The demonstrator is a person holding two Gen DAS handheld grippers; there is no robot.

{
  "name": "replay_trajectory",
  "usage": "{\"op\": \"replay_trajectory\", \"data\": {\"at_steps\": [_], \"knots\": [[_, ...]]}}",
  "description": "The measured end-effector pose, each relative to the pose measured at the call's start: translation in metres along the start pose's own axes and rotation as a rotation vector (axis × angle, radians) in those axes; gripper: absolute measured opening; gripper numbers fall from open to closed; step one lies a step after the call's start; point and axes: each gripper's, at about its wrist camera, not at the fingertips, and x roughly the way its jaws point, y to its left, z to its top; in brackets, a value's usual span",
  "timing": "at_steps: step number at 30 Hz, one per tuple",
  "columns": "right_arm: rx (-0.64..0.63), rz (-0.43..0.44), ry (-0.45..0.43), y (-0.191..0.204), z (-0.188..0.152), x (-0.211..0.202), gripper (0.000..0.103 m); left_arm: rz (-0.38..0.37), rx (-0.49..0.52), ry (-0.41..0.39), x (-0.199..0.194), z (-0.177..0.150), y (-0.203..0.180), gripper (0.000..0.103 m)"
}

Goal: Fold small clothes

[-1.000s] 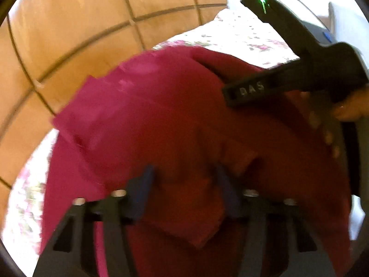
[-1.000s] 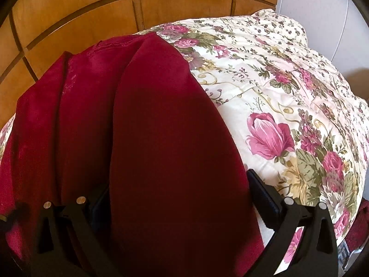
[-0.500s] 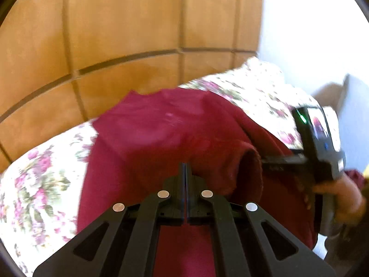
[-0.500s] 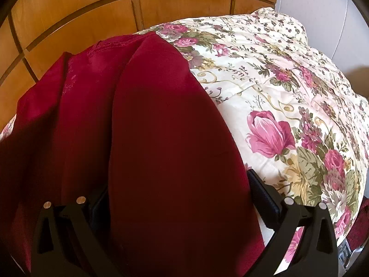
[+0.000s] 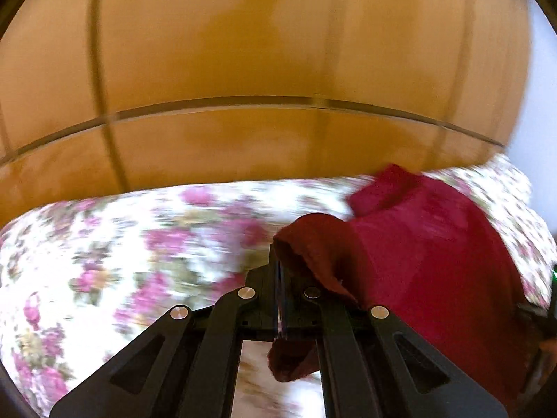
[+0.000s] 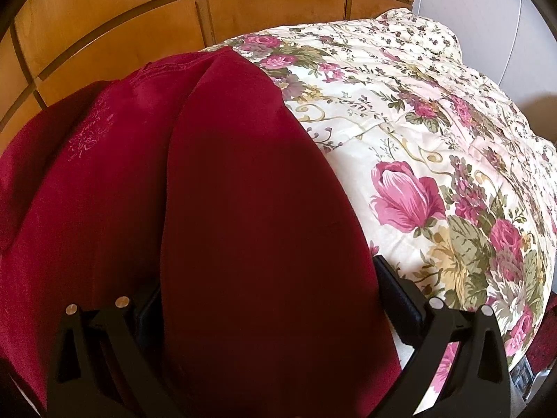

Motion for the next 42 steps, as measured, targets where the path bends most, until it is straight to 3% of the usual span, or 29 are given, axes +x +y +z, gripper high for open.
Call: {"op": "replay_trajectory", "data": {"at_steps": [6,11,15,16,17,19,21,24,28,32,36,38,39,40,41,42], "knots": [[-0.001,0.003,0.002,-0.001,0.000,0.000,0.101,0.136,-0.175,0.031,0.015,0.011,0.083,0.000],[-0.001,0.003,0.000,-0.001,0.000,0.001,0.101,0.188,-0.298,0.060,0.028,0.016,0.135,0.000],[-0.003,0.002,-0.002,-0.001,0.000,0.001,0.101,0.179,-0.364,0.089,0.048,0.016,0.154,0.001],[-0.002,0.003,-0.002,-0.001,0.000,0.001,0.101,0.176,-0.380,0.090,0.051,0.014,0.158,0.013],[-0.001,0.005,-0.001,-0.002,0.000,0.001,0.101,0.160,-0.394,0.090,0.053,0.010,0.160,0.047],[0.000,0.007,0.000,-0.001,0.000,0.002,0.101,0.126,-0.414,0.058,0.047,-0.002,0.156,0.085],[0.000,0.010,0.005,-0.001,0.001,0.002,0.101,0.086,-0.409,0.018,0.040,-0.013,0.146,0.085],[0.000,0.032,0.031,-0.004,0.006,0.000,0.101,-0.019,-0.324,0.027,0.029,-0.034,0.113,0.085],[0.040,0.069,-0.004,-0.018,0.012,-0.019,0.101,-0.217,-0.156,0.002,-0.004,-0.070,0.050,0.085],[0.121,0.145,0.004,-0.038,0.016,-0.037,0.101,-0.379,-0.100,0.147,0.001,-0.101,0.004,0.085],[0.157,0.146,0.056,-0.055,0.010,-0.047,0.101,-0.437,-0.104,0.266,0.017,-0.125,-0.023,0.083],[0.181,0.146,0.091,-0.064,0.004,-0.049,0.101,-0.372,-0.079,0.285,0.025,-0.131,-0.031,0.061],[0.202,0.159,0.115,-0.068,0.000,-0.048,0.101,-0.349,-0.076,0.289,0.029,-0.132,-0.031,0.055],[0.222,0.164,0.146,-0.072,-0.005,-0.045,0.101,-0.349,-0.077,0.282,0.029,-0.132,-0.033,0.035],[0.235,0.160,0.171,-0.077,-0.009,-0.044,0.101,-0.403,-0.083,0.297,0.031,-0.130,-0.035,0.014],[0.251,0.146,0.214,-0.082,-0.016,-0.038,0.101,-0.414,-0.085,0.301,0.030,-0.127,-0.036,0.013]]}}
